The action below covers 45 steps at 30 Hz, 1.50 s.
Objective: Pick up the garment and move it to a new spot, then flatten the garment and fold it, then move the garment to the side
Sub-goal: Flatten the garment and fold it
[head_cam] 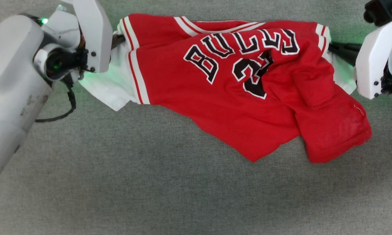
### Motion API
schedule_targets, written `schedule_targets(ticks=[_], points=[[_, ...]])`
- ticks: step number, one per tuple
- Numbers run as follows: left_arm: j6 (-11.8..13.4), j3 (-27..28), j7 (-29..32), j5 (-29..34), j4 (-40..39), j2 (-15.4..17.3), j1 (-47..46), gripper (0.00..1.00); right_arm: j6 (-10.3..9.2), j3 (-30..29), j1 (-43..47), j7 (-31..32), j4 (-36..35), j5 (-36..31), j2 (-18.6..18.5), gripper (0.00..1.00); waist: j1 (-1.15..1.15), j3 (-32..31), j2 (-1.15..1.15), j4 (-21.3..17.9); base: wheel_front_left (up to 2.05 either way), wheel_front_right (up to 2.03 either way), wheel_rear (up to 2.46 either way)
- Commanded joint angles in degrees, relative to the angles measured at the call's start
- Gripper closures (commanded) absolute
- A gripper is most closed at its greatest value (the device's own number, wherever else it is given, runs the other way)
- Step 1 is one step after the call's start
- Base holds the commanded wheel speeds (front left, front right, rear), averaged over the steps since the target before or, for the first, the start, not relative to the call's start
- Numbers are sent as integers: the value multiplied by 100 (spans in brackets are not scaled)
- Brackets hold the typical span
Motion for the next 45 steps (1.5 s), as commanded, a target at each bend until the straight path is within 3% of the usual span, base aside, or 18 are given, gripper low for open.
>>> schedule_targets(ticks=[1,9,20,26,31,36,45], points=[[2,-4,-129,-92,95,-94,131,100,-101,99,46,-59,176,13,-34,100,0,-31,0,-8,0,0,0],[2,432,-1621,-133,628,-372,-462,100,-61,-156,-829,-921,483,-147,2,100,0,-120,0,-37,0,0,0],[98,1209,-4229,181,2172,-924,-2132,100,-61,-1253,-2991,-2915,2468,-845,701,100,0,-435,0,-153,0,0,0],[8,1380,-4798,44,2419,-1121,-2410,100,-61,-1463,-3409,-3448,3286,-1105,1076,100,0,-685,0,-118,0,0,0],[-1,786,-4598,218,1886,-1060,-1763,100,-61,-1057,-2817,-3411,3229,-1216,1093,100,0,-926,0,-98,0,0,0],[4,520,-4777,-210,1054,-767,-648,100,-61,-674,-1768,-3371,2678,-960,861,100,0,-1195,0,-73,0,0,0],[2,110,-5127,-985,-782,91,1726,100,-61,-170,400,-3129,963,-183,-70,100,0,-1555,0,-72,0,0,0]])
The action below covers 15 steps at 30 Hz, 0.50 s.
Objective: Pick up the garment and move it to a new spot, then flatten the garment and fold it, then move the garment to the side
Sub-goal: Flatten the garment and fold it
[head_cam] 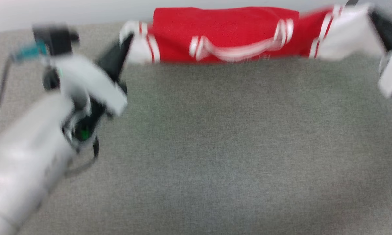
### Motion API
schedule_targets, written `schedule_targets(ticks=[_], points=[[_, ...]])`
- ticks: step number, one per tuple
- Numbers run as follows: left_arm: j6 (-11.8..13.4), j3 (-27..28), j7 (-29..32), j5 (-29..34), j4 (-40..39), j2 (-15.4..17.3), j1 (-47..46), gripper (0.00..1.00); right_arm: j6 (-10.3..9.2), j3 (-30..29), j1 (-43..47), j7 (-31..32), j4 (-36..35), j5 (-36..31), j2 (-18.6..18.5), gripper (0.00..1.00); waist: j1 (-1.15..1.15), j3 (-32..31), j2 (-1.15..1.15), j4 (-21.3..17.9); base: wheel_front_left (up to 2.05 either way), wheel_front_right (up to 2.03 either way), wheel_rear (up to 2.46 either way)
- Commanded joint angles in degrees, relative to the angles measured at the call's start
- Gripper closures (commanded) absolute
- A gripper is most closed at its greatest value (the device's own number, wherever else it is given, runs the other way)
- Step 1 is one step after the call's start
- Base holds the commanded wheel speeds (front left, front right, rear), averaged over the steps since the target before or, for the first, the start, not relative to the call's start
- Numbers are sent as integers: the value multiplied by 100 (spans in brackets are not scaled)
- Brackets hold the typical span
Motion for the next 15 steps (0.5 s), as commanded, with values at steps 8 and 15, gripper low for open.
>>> schedule_targets(ticks=[8,15], points=[[2,-400,-137,-243,-1537,831,1890,100,-8,115,1817,562,-1909,612,-1199,100,0,-212,0,17,0,0,0],[2,-505,-154,-392,-2531,1587,2955,100,-7,11,3005,1167,-3155,934,-1988,100,0,-335,0,-1,0,0,0]])
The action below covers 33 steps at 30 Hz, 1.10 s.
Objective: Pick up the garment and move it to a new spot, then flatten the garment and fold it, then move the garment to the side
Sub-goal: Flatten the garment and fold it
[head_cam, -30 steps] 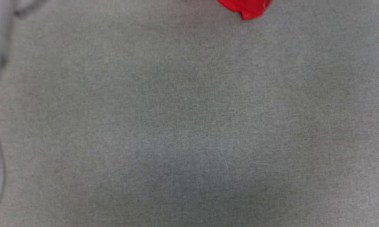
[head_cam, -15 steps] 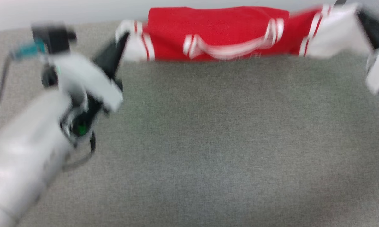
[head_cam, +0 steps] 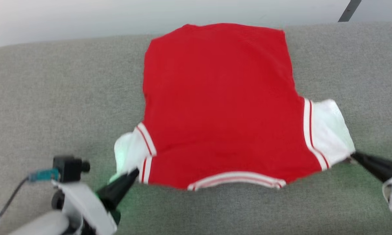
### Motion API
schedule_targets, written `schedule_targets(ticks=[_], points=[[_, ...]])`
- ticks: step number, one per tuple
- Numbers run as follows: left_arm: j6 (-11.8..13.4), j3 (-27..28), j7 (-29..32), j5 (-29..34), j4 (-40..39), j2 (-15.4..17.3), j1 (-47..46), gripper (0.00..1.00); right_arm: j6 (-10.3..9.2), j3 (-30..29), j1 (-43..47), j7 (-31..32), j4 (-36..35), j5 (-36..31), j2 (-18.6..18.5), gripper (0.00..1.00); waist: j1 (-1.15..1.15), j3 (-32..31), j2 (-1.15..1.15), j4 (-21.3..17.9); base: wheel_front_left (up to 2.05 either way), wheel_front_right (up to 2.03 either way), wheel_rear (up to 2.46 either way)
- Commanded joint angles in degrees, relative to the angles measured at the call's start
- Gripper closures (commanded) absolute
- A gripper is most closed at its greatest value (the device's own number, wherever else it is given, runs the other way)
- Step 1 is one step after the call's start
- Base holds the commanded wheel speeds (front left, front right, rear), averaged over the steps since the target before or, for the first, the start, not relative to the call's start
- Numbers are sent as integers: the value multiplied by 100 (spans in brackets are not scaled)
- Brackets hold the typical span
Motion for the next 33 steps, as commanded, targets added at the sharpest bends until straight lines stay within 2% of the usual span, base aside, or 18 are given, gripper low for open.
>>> schedule_targets(ticks=[1,3,8,12,16,19,22,28,33], points=[[2,-37,-23,16,-94,63,120,100,-6,-52,158,40,-103,80,-70,100,0,-7,0,1,0,0,0],[20,-140,16,37,-347,226,303,100,-6,-99,472,183,-414,155,-247,100,0,-7,0,11,0,0,0],[259,-316,99,33,-977,584,642,100,-6,-324,1142,454,-948,253,-601,100,0,15,0,6,0,0,0],[528,-423,230,-76,-1465,914,869,100,-6,-492,1626,699,-1337,246,-762,100,0,51,0,-25,0,0,0],[693,-399,196,-102,-1688,1022,943,100,-6,-695,2027,838,-1499,132,-753,100,0,100,0,-21,0,0,0],[801,-489,326,81,-1574,849,848,100,-6,-845,2201,984,-1348,-147,-538,100,0,119,0,-13,0,0,0],[778,-567,466,180,-1295,602,788,100,-6,-960,2283,1212,-1154,-435,-171,100,0,144,0,-18,0,0,0],[638,-699,650,348,-442,39,713,100,-14,-1006,2286,1659,-511,-1142,526,100,0,234,0,30,0,0,0],[488,-739,697,399,150,-306,649,100,-44,-1124,2360,1676,-121,-1502,1014,100,0,289,0,82,0,0,0]])
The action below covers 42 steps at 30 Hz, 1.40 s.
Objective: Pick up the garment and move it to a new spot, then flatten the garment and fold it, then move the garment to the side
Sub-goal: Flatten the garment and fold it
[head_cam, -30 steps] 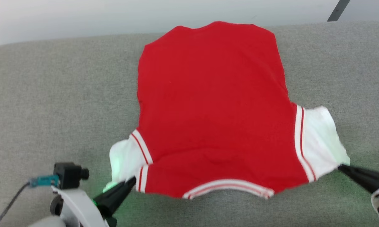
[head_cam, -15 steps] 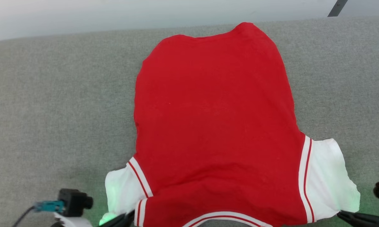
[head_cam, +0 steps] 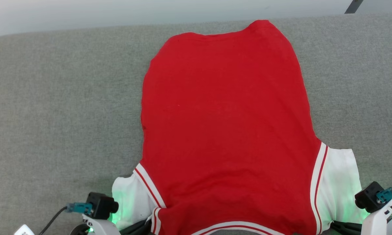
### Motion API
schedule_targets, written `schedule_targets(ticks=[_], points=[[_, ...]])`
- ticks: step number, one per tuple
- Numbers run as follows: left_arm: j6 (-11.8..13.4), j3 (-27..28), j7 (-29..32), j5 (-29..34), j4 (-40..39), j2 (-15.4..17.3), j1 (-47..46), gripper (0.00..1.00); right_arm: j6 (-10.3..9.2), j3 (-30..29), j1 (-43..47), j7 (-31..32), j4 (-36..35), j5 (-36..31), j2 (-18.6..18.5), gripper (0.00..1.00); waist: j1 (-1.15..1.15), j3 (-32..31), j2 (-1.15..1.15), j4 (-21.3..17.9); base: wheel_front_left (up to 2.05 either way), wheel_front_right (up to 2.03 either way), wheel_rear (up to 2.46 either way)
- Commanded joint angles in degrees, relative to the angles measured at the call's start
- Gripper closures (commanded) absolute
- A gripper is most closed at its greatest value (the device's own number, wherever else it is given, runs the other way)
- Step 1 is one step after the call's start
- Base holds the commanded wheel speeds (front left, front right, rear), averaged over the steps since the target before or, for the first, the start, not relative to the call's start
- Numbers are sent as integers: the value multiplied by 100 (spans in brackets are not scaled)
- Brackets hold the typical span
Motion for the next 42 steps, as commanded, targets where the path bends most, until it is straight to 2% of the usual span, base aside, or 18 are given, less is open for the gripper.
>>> schedule_targets(ticks=[1,3,4,5,6,9,11,17,19,22,26,32,35,36,42], points=[[34,-60,63,8,240,-139,-11,100,-91,70,120,36,210,-69,299,100,0,18,0,12,0,0,0],[-1,-51,33,-4,369,-200,-12,100,-93,-38,108,-59,212,-153,402,100,0,21,0,-9,0,0,0],[-25,-42,15,-25,413,-221,1,100,-95,-105,89,-112,208,-192,435,93,0,18,0,-28,0,0,0],[-44,-34,-1,-42,442,-232,15,100,-96,-168,70,-157,185,-283,434,55,0,14,0,-49,0,0,0],[-44,-28,-17,-49,463,-235,28,100,-96,-242,57,-189,145,-375,404,0,0,10,0,-69,0,0,0],[-64,-24,-69,-13,442,-200,67,100,-97,-516,113,-160,-133,-407,247,0,0,-7,0,-140,0,0,0],[-42,-25,-99,5,353,-183,76,100,-96,-768,248,-18,-446,-326,-22,0,0,-16,0,-174,0,0,0],[61,-22,-158,153,23,-200,26,100,-53,-1974,486,475,-1505,136,-534,0,0,16,0,-152,0,0,0],[84,-23,-134,243,-73,-234,-69,100,-54,-2388,376,721,-1732,216,-618,0,0,65,0,-74,0,0,0],[76,-4,-107,333,-174,-272,-215,100,-54,-2930,-87,1041,-1766,195,-529,0,0,186,0,79,0,0,0],[30,37,-68,412,-192,-367,-399,100,-54,-3267,-1217,1293,-1156,-204,89,0,0,375,0,314,0,0,0],[-84,80,16,573,-99,-600,-792,100,-54,-3035,-3180,1480,578,-907,993,0,0,844,0,776,0,0,0],[-160,51,87,666,-20,-752,-962,100,-53,-2851,-3918,1628,1351,-1057,1241,0,0,1074,0,1025,0,0,0],[-160,51,87,666,-20,-752,-962,100,-53,-2851,-3918,1628,1351,-1057,1241,0,0,1074,0,1025,0,0,0],[-273,-2,122,775,189,-1008,-1147,100,-53,-2413,-4781,2223,2551,-1213,1317,0,0,1410,0,1429,0,0,0]])
